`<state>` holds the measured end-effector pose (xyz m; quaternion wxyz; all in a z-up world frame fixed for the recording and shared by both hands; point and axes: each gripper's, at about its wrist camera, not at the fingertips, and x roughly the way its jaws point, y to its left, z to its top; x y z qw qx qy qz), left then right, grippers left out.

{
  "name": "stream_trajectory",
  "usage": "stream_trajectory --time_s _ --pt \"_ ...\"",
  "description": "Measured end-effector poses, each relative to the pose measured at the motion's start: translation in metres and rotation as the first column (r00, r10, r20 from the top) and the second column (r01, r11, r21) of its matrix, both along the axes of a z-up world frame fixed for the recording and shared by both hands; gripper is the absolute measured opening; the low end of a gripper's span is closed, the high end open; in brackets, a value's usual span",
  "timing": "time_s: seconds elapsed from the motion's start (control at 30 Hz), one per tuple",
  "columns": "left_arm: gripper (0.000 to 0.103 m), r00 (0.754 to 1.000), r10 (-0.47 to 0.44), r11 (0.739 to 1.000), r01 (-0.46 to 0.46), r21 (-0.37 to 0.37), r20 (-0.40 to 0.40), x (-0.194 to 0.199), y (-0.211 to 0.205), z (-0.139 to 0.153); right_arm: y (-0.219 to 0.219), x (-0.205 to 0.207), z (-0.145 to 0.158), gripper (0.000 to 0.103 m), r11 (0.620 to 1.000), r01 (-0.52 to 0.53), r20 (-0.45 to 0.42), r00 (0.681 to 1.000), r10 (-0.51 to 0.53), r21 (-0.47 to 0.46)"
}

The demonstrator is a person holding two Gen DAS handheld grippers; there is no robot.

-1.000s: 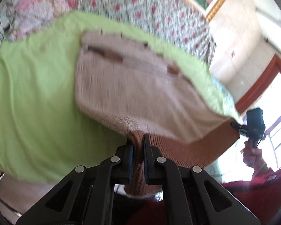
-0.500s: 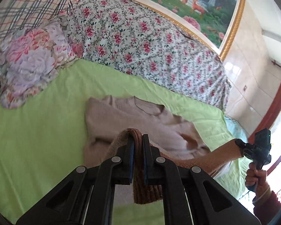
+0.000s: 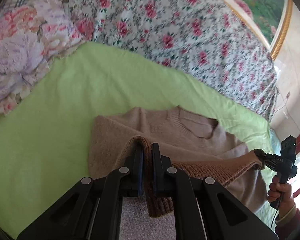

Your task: Fold small clothes

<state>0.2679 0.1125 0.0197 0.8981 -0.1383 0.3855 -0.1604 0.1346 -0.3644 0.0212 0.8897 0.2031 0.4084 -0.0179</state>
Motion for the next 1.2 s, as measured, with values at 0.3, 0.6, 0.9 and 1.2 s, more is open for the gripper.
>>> stream_trajectory --time_s 0.3,0.6,0.9,1.2 --pt "0.040 0.996 -0.067 0.997 0.065 -0.038 -0.056 -0.039 -0.014 -0.014 0.009 -0.047 0.012 0.060 0.995 0.085 0.072 0.994 -0.081 -0.056" --pt "0.042 0.920 -0.378 0.923 0.383 0.034 -0.105 -0.070 -0.122 -0.028 0.147 -0.013 -0.036 0.060 0.873 -0.464 -0.197 0.880 0.433 -0.152" --pt "0.028 0.956 -0.247 0.948 0.272 0.166 -0.158 0.034 -0.103 -0.046 0.058 0.082 -0.052 0.039 0.945 -0.215 -0.270 0.952 0.145 -0.249" --pt "0.026 0.993 -0.055 0.992 0.067 0.111 -0.105 0.041 -0.035 -0.045 0.010 0.043 -0.026 0.018 0.979 0.048 -0.135 0.988 -0.076 -0.201"
